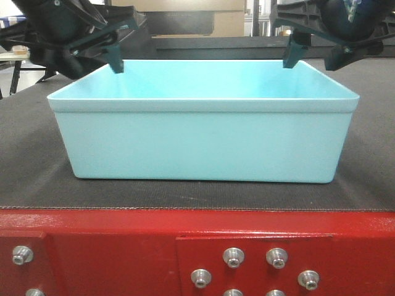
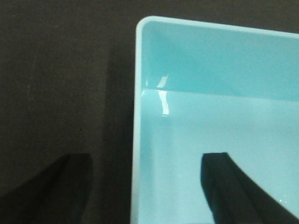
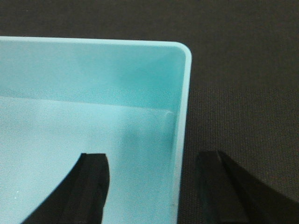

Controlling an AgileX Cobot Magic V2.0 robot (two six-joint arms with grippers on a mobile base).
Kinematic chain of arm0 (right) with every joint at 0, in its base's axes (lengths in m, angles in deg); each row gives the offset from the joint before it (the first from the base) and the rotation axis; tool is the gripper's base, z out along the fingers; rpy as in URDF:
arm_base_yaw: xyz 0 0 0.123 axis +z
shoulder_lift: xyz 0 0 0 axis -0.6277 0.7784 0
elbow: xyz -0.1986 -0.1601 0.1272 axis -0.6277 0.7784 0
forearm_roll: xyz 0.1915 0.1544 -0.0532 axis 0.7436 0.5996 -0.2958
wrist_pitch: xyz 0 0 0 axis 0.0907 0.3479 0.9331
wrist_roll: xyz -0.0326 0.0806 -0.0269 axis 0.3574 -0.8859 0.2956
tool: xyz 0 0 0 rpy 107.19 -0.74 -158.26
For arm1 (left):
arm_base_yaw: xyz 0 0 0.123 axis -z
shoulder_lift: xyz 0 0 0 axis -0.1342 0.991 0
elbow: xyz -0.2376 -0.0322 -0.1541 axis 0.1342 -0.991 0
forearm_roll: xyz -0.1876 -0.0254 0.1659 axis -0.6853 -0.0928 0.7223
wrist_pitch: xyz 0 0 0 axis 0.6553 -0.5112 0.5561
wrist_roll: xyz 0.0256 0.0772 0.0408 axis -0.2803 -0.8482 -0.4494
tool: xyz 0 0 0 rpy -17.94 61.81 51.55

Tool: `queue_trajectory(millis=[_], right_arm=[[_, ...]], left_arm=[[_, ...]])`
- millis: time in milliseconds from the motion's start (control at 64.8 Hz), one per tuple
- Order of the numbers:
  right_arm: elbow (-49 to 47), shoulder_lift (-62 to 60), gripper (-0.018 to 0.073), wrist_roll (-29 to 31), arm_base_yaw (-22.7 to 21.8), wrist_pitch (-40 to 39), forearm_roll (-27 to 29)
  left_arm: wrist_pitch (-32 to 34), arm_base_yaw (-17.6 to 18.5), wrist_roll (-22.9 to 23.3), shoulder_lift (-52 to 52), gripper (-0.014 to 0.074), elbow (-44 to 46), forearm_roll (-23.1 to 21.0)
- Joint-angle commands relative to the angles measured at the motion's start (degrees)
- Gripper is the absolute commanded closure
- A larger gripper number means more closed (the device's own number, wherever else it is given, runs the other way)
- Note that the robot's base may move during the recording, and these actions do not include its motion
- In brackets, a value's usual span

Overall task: Fetch blue bin and place on conveyor start
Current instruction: 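Open both grippers and release the bin walls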

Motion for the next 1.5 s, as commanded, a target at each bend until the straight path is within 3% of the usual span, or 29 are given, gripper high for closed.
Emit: queue_trajectory(millis=[0,201,324,417,540,556,756,926,1096,1235,1482], right_arm=[[-1.3,-0.7,0.0249,0.3,0.0,1.7,-0.3],[-4.0,-3.1,0.0252,0.3,0.0,6.0,-0.5],[-4.0,-6.5,0.0284,0.3,0.0,6.9,-0.5],[-4.0,-9.3,0.0423,0.5,0.3,9.8,-0.5],[-3.1,-13.2,0.0680,0.5,0.4,11.5,-0.5],[-2.6,-13.7,0.0724,0.6,0.5,11.1,-0.5],[6.1,-21.2,0.0721,2.0,0.6,2.4,-0.5],[16.4,-29.4,0.0721,2.0,0.6,-8.0,-2.5],[23.1,-36.9,0.0721,2.0,0.6,-10.0,-4.4],[27.0,-44.0,0.0721,2.0,0.6,-9.9,-4.4],[29.2,-56.3,0.0721,2.0,0.6,-9.7,-4.4]], left_arm=[[-2.6,0.2,0.3,-0.5,0.0103,1.9,1.3],[-9.1,0.4,0.3,-0.9,0.0155,6.0,1.4],[-9.6,0.4,0.2,-3.2,0.0297,7.0,1.4],[-11.2,0.4,0.2,-6.3,0.0458,7.0,0.2],[-12.2,0.4,-0.6,-10.7,0.0710,5.2,-0.9],[-11.7,0.4,-1.2,-11.4,0.0706,4.5,-0.9],[-3.4,0.4,-3.1,-18.5,0.0707,-6.6,-3.4],[7.9,0.4,-3.1,-25.8,0.0707,-18.6,-6.9],[18.4,0.4,-3.1,-32.7,0.0707,-27.9,-6.9],[21.3,0.4,-3.1,-39.0,0.0707,-32.8,-6.5],[19.6,0.4,-3.1,-50.6,0.0707,-35.4,-5.1]])
